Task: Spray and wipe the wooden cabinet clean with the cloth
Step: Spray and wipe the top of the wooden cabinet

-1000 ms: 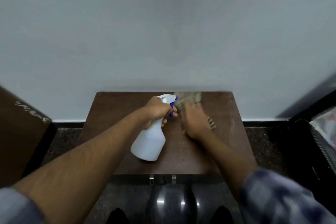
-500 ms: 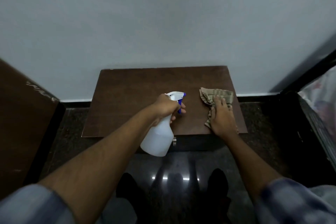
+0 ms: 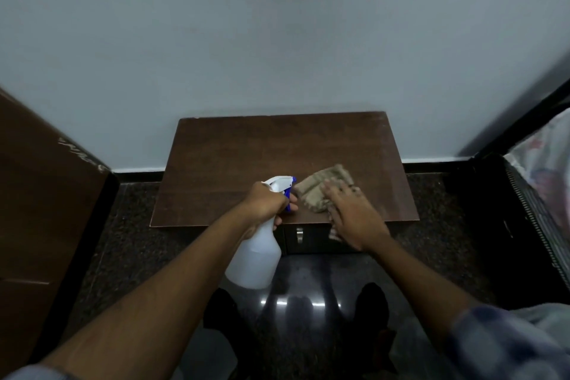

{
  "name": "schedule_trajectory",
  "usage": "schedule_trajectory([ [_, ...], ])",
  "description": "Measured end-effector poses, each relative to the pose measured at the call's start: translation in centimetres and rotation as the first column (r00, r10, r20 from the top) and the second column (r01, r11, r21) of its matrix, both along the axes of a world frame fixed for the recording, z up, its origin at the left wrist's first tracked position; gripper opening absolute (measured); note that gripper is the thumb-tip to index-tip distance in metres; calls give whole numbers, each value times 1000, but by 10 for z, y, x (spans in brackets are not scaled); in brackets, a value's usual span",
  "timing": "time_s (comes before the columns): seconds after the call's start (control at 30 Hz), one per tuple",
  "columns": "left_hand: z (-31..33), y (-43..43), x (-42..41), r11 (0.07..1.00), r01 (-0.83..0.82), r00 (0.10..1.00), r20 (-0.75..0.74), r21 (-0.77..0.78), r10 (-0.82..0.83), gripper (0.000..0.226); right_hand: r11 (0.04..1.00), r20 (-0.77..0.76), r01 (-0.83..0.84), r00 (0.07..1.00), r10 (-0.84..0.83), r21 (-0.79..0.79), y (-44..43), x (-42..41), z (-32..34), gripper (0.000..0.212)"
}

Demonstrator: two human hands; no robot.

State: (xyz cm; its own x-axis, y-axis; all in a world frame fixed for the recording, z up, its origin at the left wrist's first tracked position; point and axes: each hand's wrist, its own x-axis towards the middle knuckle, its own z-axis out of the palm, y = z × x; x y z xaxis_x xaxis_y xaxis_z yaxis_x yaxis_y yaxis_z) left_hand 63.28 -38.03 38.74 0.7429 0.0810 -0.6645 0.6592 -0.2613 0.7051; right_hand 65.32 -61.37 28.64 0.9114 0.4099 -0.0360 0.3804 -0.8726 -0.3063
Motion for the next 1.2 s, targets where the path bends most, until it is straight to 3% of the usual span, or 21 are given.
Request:
schedule_trajectory([
  [0.1, -5, 5, -4, 1000, 1, 1000, -8, 6, -1, 27, 941, -73, 314, 943, -324, -125, -1, 42, 7, 71],
  [0.13, -6, 5, -5, 1000, -10, 1000, 4, -5, 10, 29, 938, -82, 309, 942, -324, -157, 15, 44, 11, 75],
  [0.2, -7, 4, -9, 999, -36, 999, 34, -28, 37, 34, 989, -11, 33, 999, -35, -141, 47, 18, 4, 72],
  [0.27, -8, 6, -11, 999, -30, 999, 37, -35, 31, 34, 969, 5, -213, 976, 216, -122, 34, -9, -4, 62],
  [0.3, -9, 8, -12, 999, -20, 999, 24, -36, 21, 32, 972, -8, -193, 981, 194, -134, 21, -7, 0, 61],
  [0.4, -9, 13, -12, 1000, 5, 1000, -13, -27, -6, 27, 963, -115, 217, 965, -237, -161, 22, 34, 17, 64],
  [0.43, -8, 12, -12, 1000, 4, 1000, -14, -28, -5, 27, 959, -107, 226, 963, -246, -172, 38, 31, 20, 66],
  [0.5, -8, 8, -14, 999, -11, 1000, 10, -38, 11, 29, 989, 22, -65, 997, 68, -134, 61, -3, 8, 69],
  [0.53, -8, 7, -15, 998, -15, 1000, 21, -53, 16, 31, 966, 36, -231, 971, 236, -114, 54, -23, 5, 67],
  [0.57, -8, 8, -15, 998, -10, 1000, 22, -67, 12, 32, 950, 57, -296, 952, 302, -94, 36, -31, 4, 64],
  [0.6, -9, 8, -15, 998, 3, 1000, 9, -68, -2, 29, 970, 58, -237, 969, 240, -57, 15, -29, 4, 64],
  [0.67, -9, 8, -14, 997, 29, 999, -32, -73, -31, 26, 987, 11, 141, 990, -140, -76, -2, -16, 10, 71],
  [0.7, -9, 6, -13, 997, 37, 998, -40, -74, -40, 26, 963, -15, 248, 968, -251, -105, -3, -19, 9, 74],
  [0.83, -8, -8, -13, 997, 63, 998, -13, -47, -63, 32, 987, -25, -113, 994, 111, -118, -17, -46, 8, 84],
  [0.93, -4, -8, -8, 993, 114, 993, -29, -34, -115, 26, 974, -77, 209, 974, -215, -84, -33, -19, 18, 86],
  [0.97, -1, -9, -6, 993, 113, 993, -29, -39, -114, 26, 966, -67, 232, 968, -240, -113, -25, -19, 18, 78],
  [1.0, 1, -12, -4, 993, 105, 994, -23, -48, -106, 27, 981, -37, 157, 986, -162, -110, -17, -25, 15, 74],
  [1.07, 5, -20, 3, 992, 104, 995, 6, -76, -104, 29, 993, -62, -70, 996, 65, -92, -17, -42, 7, 78],
  [1.1, 8, -25, 8, 989, 123, 992, 16, -84, -122, 30, 990, -82, -91, 993, 83, -105, -31, -41, 10, 85],
  [1.17, 13, -34, 22, 982, 172, 985, 20, -71, -171, 28, 992, -80, 99, 991, -105, -82, -62, -16, 10, 95],
  [1.2, 15, -39, 33, 980, 190, 982, 24, -63, -189, 27, 975, -65, 204, 976, -210, -93, -70, -4, 12, 89],
])
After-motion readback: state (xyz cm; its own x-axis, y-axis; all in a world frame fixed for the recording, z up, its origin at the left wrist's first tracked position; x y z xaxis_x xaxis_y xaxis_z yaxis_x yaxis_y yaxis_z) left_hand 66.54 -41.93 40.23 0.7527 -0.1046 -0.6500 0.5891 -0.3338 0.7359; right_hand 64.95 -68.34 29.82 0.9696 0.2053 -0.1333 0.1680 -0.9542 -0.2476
